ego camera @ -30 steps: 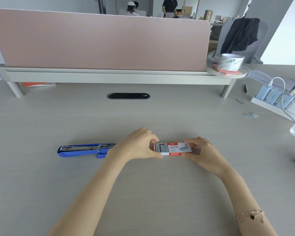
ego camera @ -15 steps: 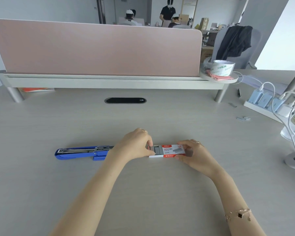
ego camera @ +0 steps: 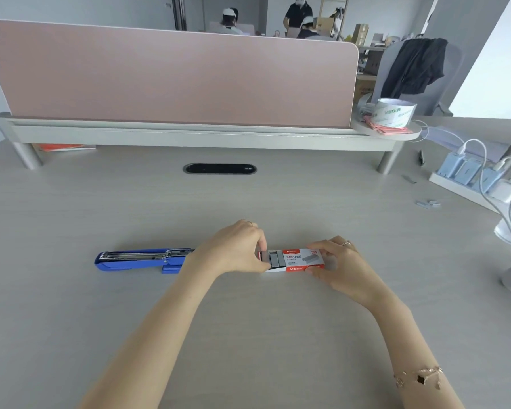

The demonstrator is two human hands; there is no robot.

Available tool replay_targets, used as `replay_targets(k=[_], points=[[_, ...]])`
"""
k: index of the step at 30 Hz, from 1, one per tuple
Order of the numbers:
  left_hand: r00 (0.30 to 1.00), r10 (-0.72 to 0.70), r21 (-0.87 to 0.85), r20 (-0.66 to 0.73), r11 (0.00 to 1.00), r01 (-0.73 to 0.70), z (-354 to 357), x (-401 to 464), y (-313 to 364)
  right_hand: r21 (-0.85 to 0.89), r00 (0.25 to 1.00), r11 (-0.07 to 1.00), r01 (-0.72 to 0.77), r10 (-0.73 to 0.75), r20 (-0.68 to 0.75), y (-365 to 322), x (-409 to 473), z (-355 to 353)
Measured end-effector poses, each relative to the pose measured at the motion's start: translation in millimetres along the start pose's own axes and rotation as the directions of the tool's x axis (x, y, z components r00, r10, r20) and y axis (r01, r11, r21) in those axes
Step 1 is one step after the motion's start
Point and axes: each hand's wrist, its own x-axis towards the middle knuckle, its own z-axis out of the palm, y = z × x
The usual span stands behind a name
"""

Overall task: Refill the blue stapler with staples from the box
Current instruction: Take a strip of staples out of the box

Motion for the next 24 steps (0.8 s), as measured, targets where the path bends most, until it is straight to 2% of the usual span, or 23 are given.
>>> replay_targets(k=[10, 18, 24], points=[[1.000, 0.015, -0.068, 0.012, 0.998, -0.014, -0.7, -1.4, -5.2, -0.030, 1.000, 1.000, -0.005, 0.005, 0.003, -5.3, -2.9, -2.5], [0.999, 0.045, -0.111, 0.028, 0.993, -0.041, -1.9, -2.1, -2.7, -0.033, 0.995, 0.997, 0.076, -0.078, -0.069, -14.0, -4.4, 0.5], [0.999, 0.031, -0.157, -0.017, 0.987, -0.033, 9.5, 3.7, -3.0, -0.056, 0.983, 0.992, 0.110, -0.117, -0.143, -18.7, 0.2, 13.0]])
